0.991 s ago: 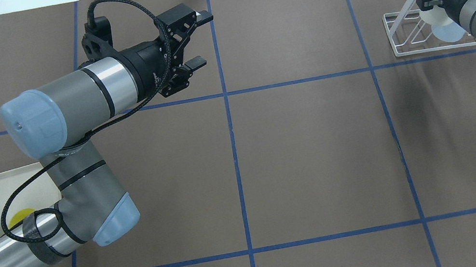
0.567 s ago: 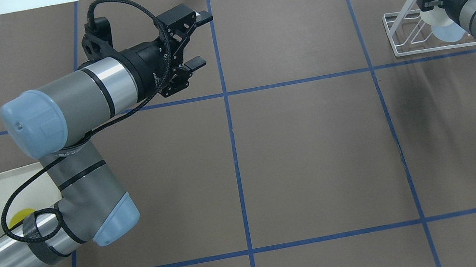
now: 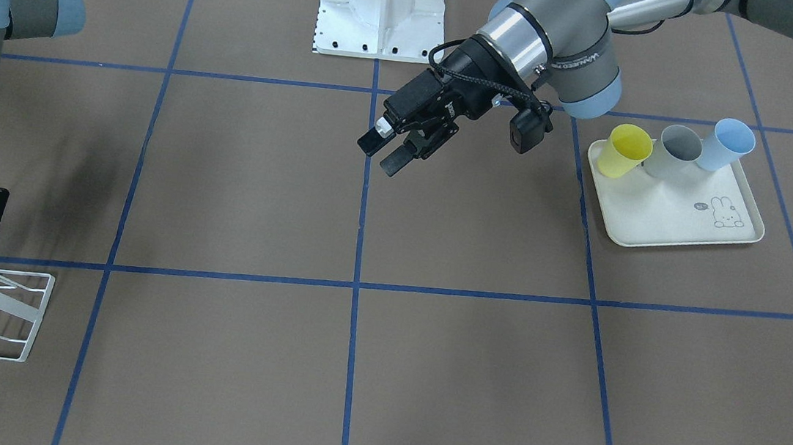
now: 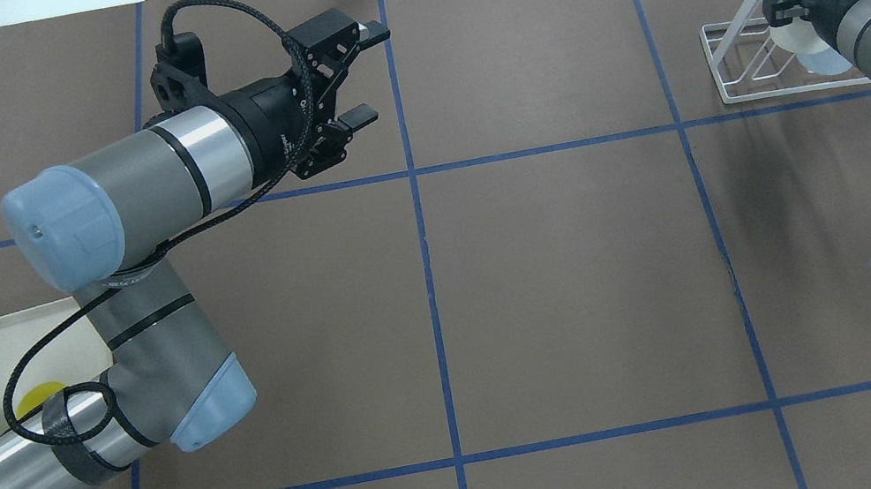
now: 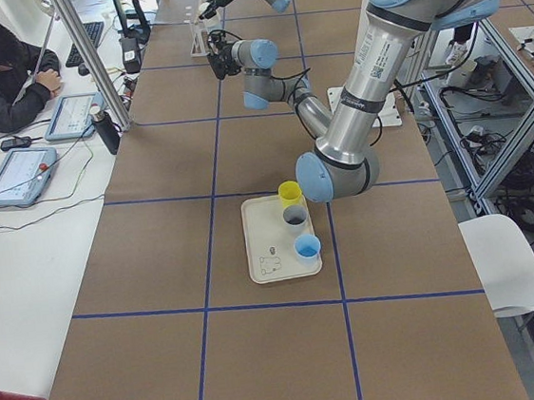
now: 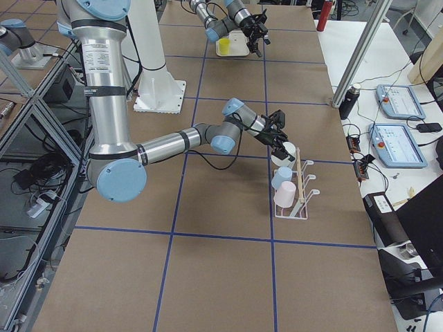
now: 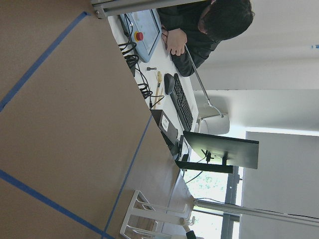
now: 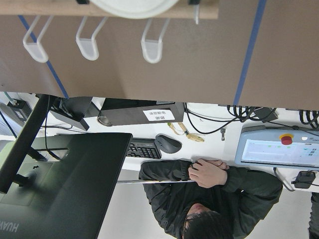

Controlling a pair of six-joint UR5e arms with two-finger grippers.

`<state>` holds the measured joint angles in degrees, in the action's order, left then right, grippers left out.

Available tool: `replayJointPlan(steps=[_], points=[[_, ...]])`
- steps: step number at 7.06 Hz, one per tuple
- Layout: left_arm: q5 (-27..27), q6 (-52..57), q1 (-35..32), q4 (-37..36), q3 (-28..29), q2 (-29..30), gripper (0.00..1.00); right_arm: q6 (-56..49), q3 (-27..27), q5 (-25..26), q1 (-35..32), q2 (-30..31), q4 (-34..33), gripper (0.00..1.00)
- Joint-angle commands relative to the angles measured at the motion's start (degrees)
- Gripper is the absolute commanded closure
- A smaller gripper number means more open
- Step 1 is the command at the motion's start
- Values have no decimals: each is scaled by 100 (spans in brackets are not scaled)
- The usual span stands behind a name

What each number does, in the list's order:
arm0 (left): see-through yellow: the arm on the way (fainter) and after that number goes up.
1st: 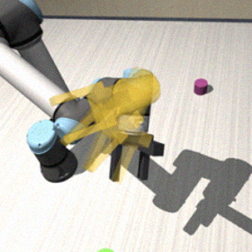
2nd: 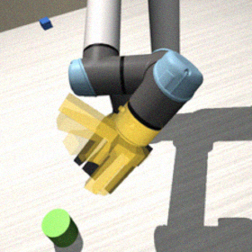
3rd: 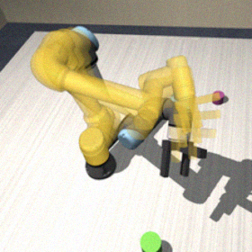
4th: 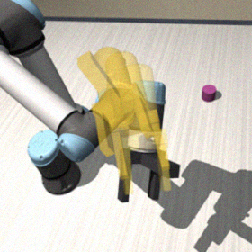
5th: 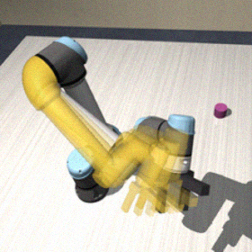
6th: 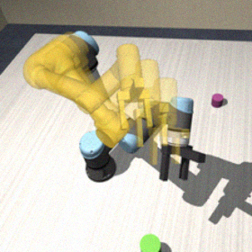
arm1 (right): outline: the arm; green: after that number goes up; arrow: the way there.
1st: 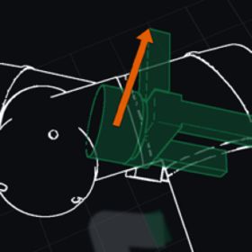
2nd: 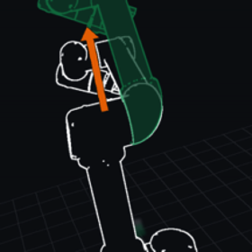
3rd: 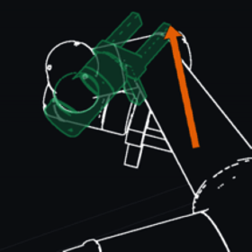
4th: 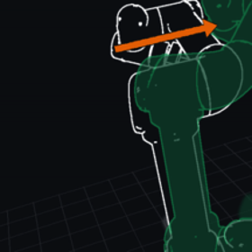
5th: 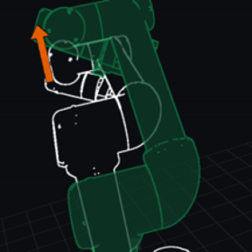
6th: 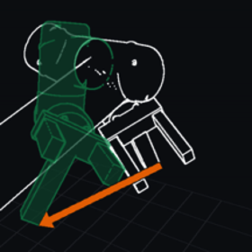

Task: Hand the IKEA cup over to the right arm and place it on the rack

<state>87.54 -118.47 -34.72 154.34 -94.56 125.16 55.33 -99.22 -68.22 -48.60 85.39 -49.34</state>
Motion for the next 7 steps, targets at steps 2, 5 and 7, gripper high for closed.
replayJointPlan(steps=[2,5,7], points=[[-9,-9,0,0,-1,0,0,14,34,2,26,-31,3,1],[60,69,-8,-104,-88,-44,0,-100,-123,-243,9,-49,21,0],[569,314,-183,-779,-473,-166,0,-101,-780,-1294,-394,-31,-302,0]])
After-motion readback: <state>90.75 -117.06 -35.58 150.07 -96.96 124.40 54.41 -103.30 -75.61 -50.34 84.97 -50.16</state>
